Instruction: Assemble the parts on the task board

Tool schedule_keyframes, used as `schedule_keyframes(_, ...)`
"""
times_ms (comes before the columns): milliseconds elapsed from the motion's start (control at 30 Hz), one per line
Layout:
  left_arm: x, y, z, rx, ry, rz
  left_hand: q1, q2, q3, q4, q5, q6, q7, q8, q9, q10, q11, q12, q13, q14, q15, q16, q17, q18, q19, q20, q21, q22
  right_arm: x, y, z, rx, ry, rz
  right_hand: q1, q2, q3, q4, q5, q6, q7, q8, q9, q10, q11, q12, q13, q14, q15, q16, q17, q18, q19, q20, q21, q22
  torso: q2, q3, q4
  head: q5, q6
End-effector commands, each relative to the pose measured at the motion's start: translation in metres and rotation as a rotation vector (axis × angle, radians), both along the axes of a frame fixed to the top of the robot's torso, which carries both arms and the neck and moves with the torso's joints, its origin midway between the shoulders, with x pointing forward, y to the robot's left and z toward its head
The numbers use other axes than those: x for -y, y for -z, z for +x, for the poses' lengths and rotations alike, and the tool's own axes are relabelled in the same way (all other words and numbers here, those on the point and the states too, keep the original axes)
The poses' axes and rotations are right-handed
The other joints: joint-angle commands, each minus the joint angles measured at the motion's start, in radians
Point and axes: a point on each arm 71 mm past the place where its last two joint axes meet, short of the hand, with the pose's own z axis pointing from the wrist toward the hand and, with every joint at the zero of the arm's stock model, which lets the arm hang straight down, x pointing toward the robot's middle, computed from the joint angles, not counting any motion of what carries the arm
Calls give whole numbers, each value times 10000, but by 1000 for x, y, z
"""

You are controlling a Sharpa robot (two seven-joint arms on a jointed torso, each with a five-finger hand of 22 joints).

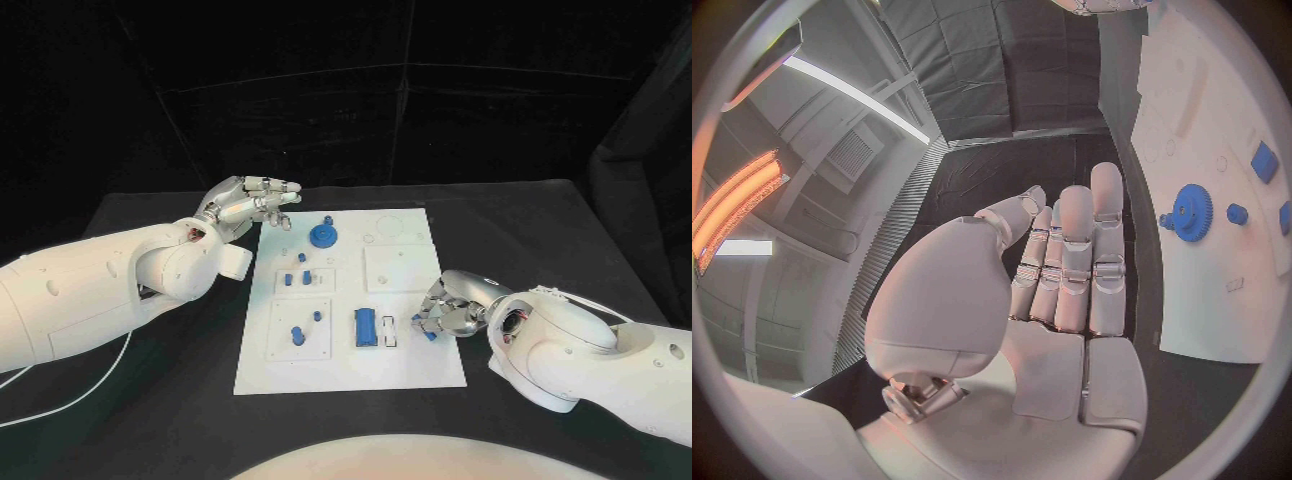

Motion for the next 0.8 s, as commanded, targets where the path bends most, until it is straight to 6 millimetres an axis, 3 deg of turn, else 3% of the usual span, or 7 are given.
schedule_keyframes(33,2,-1,-1,19,151,-108,-25,41,-9,-46,33,-46,-7,55,-13,-94,-5,47,-11,-58,19,16,-16,128,-28,42,-61,-10,-3,0,1,-200,332,684,-189,-90,33,54,52,137,-61,69,46,86,-83,136,114,805,-70,45,1427,-43,-33,-64,16,5,3,3,4,14,-17)
schedule_keyframes(267,2,-1,-1,4,175,-114,-29,43,-6,-54,33,-49,-5,63,-14,-99,-4,54,-14,-61,19,19,-22,128,-29,42,-62,-8,-13,6,5,-512,258,593,-448,-273,200,279,60,343,-157,154,143,121,-157,96,85,812,-127,57,1456,-53,-5,-105,42,65,-2,2,0,33,-81)
schedule_keyframes(433,2,-1,-1,-10,200,-120,-29,43,-6,-54,33,-49,-5,63,-14,-99,-4,54,-14,-61,19,19,-22,128,-29,42,-62,-8,-20,9,7,-813,167,512,-827,-369,232,584,346,537,-249,238,238,221,-229,146,106,822,-181,78,1499,-66,34,-149,77,136,5,2,-4,41,-100)
schedule_keyframes(800,3,-1,-1,-35,233,-124,-29,43,-6,-54,33,-49,-5,63,-14,-99,-4,54,-14,-61,19,19,-22,128,-29,42,-62,-8,-29,12,10,-957,412,607,-1102,-411,251,825,354,694,-320,318,334,319,-286,287,208,830,-230,93,1533,-77,65,-197,103,193,2,6,1,71,-131)
